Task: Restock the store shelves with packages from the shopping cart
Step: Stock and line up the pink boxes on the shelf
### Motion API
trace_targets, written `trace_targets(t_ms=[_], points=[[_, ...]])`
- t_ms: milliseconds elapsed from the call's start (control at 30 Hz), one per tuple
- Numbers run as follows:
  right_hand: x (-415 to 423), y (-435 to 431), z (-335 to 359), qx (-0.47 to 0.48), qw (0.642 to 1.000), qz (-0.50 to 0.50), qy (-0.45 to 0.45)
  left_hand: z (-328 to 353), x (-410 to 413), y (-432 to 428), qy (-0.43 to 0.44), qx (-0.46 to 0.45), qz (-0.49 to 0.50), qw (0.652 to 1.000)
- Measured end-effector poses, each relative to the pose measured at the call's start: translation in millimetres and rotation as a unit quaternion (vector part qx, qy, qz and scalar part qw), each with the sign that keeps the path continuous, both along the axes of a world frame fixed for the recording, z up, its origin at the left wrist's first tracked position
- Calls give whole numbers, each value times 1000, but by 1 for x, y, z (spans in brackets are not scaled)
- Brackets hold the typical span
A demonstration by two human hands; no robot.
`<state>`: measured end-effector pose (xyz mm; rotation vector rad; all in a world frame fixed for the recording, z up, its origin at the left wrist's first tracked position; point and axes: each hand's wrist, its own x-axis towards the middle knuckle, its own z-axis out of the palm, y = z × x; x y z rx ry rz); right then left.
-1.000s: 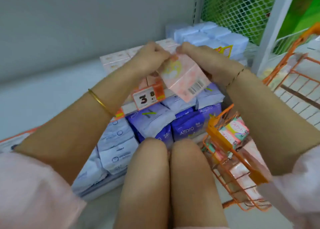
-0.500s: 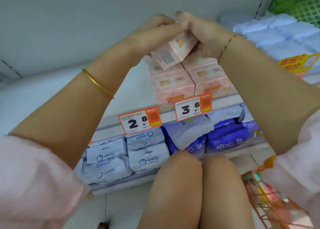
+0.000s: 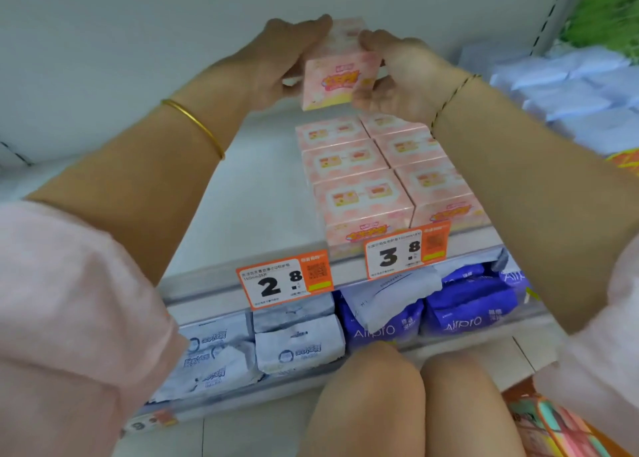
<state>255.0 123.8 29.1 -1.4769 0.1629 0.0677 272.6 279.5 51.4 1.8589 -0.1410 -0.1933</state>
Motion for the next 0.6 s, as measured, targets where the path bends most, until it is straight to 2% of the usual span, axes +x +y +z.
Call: trace_targets(t_ms=[133, 267, 333, 367, 400, 467, 500, 533, 600], points=[[10, 6, -2, -16, 999, -47, -4, -8, 6, 0, -63, 21, -35, 997], [16, 10, -7, -25, 999, -40, 5, -16, 18, 9, -114, 72, -25, 991], [22, 11, -12, -75, 996, -53, -8, -21, 22, 14, -108, 84, -8, 991], [24, 10, -14, -138, 988, -65, -23, -24, 24, 15, -92, 87, -4, 992], [27, 8, -16, -233, 969, -73, -44, -30, 26, 17, -73, 91, -2, 993], [29, 2, -21, -434, 896, -49, -76, -43, 30, 22, -39, 104, -10, 994], [28, 1, -24, -499, 862, -30, -81, -49, 30, 23, -26, 108, -14, 994], [26, 0, -28, -540, 838, -12, -82, -54, 30, 23, -10, 109, -20, 994], [24, -1, -36, -572, 815, 9, -88, -61, 29, 23, 27, 102, -30, 994]])
